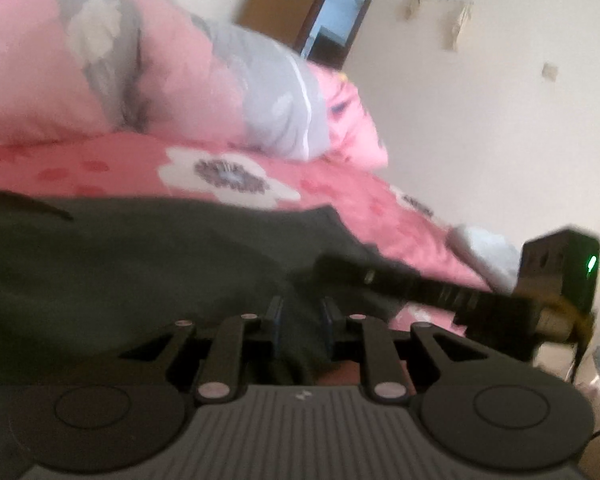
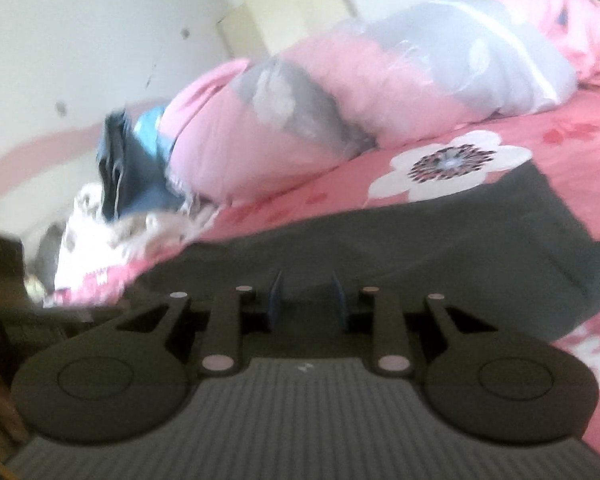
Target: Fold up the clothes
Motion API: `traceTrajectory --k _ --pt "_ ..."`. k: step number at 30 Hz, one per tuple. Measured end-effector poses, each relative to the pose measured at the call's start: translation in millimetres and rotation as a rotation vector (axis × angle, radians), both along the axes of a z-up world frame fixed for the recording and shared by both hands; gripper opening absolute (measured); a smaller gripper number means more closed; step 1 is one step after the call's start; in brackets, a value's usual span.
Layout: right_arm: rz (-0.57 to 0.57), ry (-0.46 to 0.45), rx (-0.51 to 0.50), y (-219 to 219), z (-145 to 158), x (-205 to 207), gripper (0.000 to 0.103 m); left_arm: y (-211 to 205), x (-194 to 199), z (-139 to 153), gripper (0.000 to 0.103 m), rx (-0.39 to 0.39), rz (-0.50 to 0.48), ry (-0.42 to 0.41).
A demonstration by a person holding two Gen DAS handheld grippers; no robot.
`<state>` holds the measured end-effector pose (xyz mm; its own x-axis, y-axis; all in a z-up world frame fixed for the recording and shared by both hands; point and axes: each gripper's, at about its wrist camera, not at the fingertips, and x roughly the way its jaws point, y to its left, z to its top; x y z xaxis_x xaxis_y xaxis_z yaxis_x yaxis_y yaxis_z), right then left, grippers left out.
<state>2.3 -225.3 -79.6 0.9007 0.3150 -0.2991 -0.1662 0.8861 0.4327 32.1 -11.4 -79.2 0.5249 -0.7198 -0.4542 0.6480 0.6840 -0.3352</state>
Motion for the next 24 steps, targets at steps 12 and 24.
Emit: traceTrajectory --k 12,24 --pt "-0.442 0.142 0.289 -97.3 -36.8 -7.9 0.007 6.4 27.3 -37.5 0.018 -0.031 0.056 0.105" --pt "-0.331 0.079 -0.089 -30.5 -6.3 9.7 0.019 11.2 40.4 -39.8 0.017 -0.068 0.062 0.216"
